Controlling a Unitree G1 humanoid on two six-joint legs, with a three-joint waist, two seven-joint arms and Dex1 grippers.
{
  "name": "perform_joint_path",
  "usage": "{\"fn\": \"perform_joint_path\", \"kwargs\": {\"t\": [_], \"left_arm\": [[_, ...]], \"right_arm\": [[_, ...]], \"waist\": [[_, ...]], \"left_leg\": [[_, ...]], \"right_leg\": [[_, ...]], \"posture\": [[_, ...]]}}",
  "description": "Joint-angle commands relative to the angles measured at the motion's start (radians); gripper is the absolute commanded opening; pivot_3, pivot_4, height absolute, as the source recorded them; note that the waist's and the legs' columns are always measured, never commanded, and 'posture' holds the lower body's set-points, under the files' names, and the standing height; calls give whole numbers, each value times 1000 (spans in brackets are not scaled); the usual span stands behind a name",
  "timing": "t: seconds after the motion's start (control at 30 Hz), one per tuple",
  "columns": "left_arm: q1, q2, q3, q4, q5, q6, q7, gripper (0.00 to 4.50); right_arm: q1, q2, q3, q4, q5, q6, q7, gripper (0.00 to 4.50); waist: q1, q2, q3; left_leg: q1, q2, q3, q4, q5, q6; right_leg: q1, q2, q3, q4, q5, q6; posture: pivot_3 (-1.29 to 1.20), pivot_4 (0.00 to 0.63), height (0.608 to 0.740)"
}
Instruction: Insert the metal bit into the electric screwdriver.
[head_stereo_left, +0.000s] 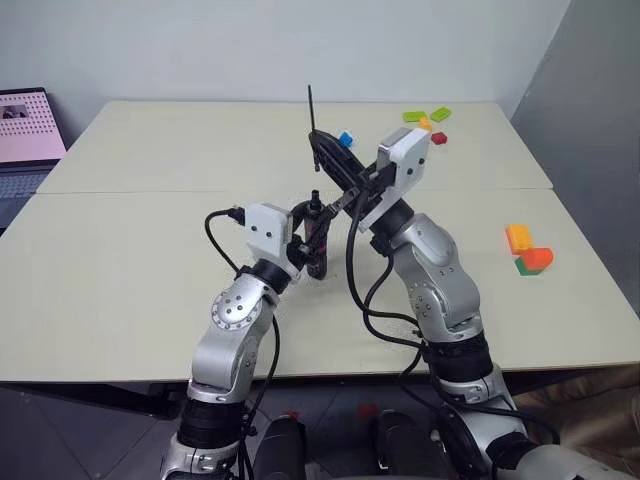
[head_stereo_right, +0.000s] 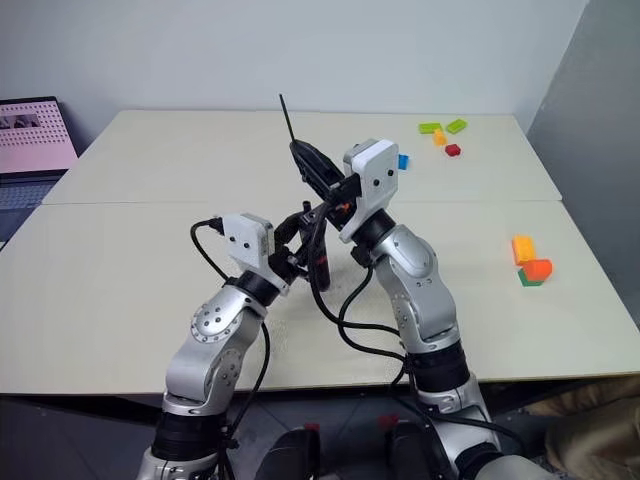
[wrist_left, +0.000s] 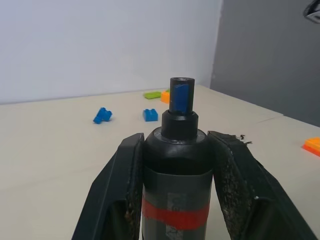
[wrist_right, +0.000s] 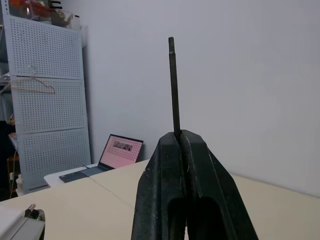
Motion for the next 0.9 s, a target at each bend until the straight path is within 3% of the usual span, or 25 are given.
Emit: {"fn": "perform_joint_path", "kwargs": {"t": [0.03,0.9], "left_arm": [[-49,-19,16,-17,46,-80,45,1618],[-15,-57,21,21,53,-46,71,1618]], "right_arm": [[-23,3,3,-53,19,-8,-6,0],[-48,48,39,149,8,-156,19,0]], "waist": [[1,0,0],[0,0,0]], "left_leg": [[0,0,0,0,0,0],[-2,0,0,-3,0,0]], "right_leg": [[0,0,0,0,0,0],[-1,0,0,-3,0,1]], "posture": [[0,150,740],[0,150,740]]}}
